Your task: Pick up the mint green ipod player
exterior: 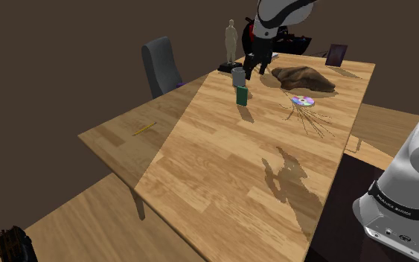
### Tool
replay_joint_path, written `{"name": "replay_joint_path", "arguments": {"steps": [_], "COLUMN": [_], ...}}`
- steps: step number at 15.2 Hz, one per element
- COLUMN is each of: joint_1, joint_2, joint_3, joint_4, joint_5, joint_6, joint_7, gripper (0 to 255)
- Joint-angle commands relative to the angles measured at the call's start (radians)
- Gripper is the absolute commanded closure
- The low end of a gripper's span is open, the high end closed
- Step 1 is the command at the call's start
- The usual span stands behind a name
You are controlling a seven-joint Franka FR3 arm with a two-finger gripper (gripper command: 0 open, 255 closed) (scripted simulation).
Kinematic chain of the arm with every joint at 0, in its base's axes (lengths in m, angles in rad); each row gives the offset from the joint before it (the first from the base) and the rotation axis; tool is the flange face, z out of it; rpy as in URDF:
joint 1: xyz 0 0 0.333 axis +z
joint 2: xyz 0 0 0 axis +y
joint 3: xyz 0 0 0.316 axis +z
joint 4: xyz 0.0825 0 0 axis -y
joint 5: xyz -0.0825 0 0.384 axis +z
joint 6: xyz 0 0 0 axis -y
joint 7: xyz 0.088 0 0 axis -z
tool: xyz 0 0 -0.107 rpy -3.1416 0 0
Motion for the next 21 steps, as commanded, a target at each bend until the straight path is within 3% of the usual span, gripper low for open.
{"name": "replay_joint_path", "arguments": {"steps": [1, 10, 19, 20, 21], "joint_1": [-0.007, -0.04, -0.041, -0.041, -0.041], "joint_2": [0.074, 0.399, 0.43, 0.434, 0.435], "joint_3": [-0.008, -0.015, -0.012, -0.011, -0.011], "joint_4": [0.06, 0.385, 0.327, 0.331, 0.333], "joint_5": [0.015, 0.083, 0.092, 0.092, 0.092], "joint_6": [0.023, 0.055, 0.144, 0.144, 0.143], "joint_7": [-0.016, -0.054, -0.064, -0.063, -0.063], "gripper": [0, 0, 0, 255, 255]}}
